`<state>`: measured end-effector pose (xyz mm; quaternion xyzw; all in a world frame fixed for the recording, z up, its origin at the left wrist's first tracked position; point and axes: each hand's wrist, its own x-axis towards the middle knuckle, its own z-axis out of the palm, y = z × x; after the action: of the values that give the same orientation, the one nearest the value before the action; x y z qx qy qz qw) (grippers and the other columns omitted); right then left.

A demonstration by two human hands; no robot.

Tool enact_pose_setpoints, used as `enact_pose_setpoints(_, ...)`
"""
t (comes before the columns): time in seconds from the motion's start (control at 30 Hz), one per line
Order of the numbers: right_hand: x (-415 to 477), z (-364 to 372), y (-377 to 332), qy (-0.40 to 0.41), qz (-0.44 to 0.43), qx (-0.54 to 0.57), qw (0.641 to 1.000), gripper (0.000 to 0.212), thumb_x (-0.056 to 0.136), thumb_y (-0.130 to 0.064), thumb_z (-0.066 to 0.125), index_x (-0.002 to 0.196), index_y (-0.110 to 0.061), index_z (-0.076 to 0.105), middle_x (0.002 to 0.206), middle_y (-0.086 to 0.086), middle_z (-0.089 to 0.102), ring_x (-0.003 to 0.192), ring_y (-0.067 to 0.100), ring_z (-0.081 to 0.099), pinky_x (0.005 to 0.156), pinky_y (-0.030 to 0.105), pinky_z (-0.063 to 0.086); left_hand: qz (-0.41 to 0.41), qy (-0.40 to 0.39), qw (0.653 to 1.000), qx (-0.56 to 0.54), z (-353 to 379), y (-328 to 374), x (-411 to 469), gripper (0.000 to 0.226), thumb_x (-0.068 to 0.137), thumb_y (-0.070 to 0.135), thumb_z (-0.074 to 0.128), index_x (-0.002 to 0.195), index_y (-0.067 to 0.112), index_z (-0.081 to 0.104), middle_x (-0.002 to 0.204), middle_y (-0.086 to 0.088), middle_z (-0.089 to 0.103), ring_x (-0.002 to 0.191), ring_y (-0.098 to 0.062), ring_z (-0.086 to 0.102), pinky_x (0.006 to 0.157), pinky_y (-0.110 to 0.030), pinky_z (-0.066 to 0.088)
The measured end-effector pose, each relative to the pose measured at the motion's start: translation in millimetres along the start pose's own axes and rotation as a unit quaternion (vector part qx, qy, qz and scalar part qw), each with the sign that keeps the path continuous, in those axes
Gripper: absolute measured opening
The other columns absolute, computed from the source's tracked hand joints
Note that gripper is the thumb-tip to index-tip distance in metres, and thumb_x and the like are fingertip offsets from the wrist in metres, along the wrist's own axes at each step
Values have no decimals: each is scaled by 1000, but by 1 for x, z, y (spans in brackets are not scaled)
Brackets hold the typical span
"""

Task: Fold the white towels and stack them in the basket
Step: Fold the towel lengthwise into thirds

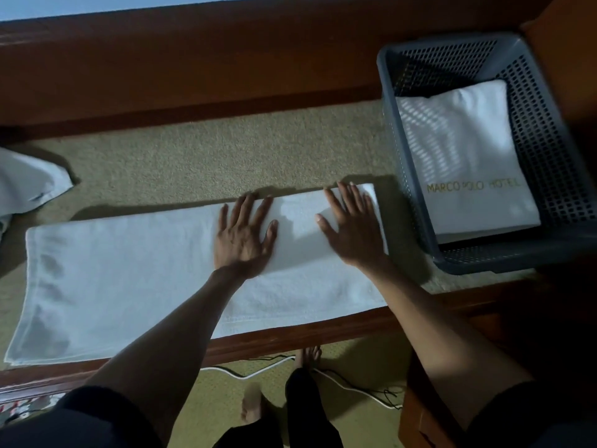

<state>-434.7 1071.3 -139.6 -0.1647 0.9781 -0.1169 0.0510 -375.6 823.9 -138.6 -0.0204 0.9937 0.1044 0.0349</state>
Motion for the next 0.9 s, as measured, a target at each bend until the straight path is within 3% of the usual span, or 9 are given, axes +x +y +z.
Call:
enact_pose_setpoints(0.1,0,-7,0,25,69,-1,997,67,104,-56,27,158,-16,33,165,14,26,154,31,18,126,49,11,1,0,1000,-5,-1,1,0,59,106,55,21,161,34,23,168,0,24,156,-20,18,127,-48,10)
enact_pose_setpoints(0.2,-13,-14,-24,56,109,20,992,70,106,-53,24,159,-8,26,167,17,18,156,31,10,127,46,6,1,8,1000,-3,-1,1,-1,59,106,55,22,160,33,25,167,0,26,155,-21,20,127,-49,12)
enact_pose_setpoints(0.3,-46,-5,-50,39,5,55,998,68,107,-49,29,162,-10,17,169,13,7,157,27,1,128,43,0,2,6,1000,-7,0,1,-1,59,106,55,23,160,33,25,166,0,26,154,-21,21,126,-50,13)
enact_pose_setpoints(0.37,-74,8,-52,26,-56,43,997,67,108,-48,34,162,-11,18,169,12,7,157,26,2,127,47,9,2,1,1000,-3,0,1,0,59,106,55,22,160,33,24,166,0,26,155,-21,20,126,-50,13)
enact_pose_setpoints(0.43,-90,14,-39,28,-79,39,996,65,108,-47,35,161,-14,21,169,11,9,157,26,4,126,50,16,1,-3,1000,-2,0,1,0,59,106,56,21,160,33,24,166,-1,26,155,-21,20,126,-50,14)
enact_pose_setpoints(0.57,-90,7,5,16,-103,15,994,61,107,-48,31,162,-21,21,170,9,6,157,26,3,126,51,14,3,1,1000,1,0,1,-1,59,106,55,21,160,32,24,166,-1,27,154,-22,22,126,-50,14)
enact_pose_setpoints(0.67,-87,4,21,27,-64,13,997,64,106,-50,27,161,-18,23,170,9,8,157,27,4,124,53,14,-1,0,1000,4,-1,2,-1,59,106,55,21,161,33,23,166,0,27,154,-22,21,126,-50,14)
enact_pose_setpoints(0.8,-72,-8,-10,83,88,53,991,67,107,-50,22,162,-12,17,170,12,5,157,26,-1,127,45,0,-5,-3,1000,4,-1,2,-2,59,106,55,18,161,33,22,167,-1,26,155,-21,20,127,-50,12)
enact_pose_setpoints(0.9,-41,-13,-65,112,43,148,982,61,108,-42,27,159,-9,27,168,14,13,157,27,6,128,41,5,-15,-18,1000,-11,0,4,-2,61,106,55,14,163,34,14,170,-2,16,157,-22,12,127,-50,5)
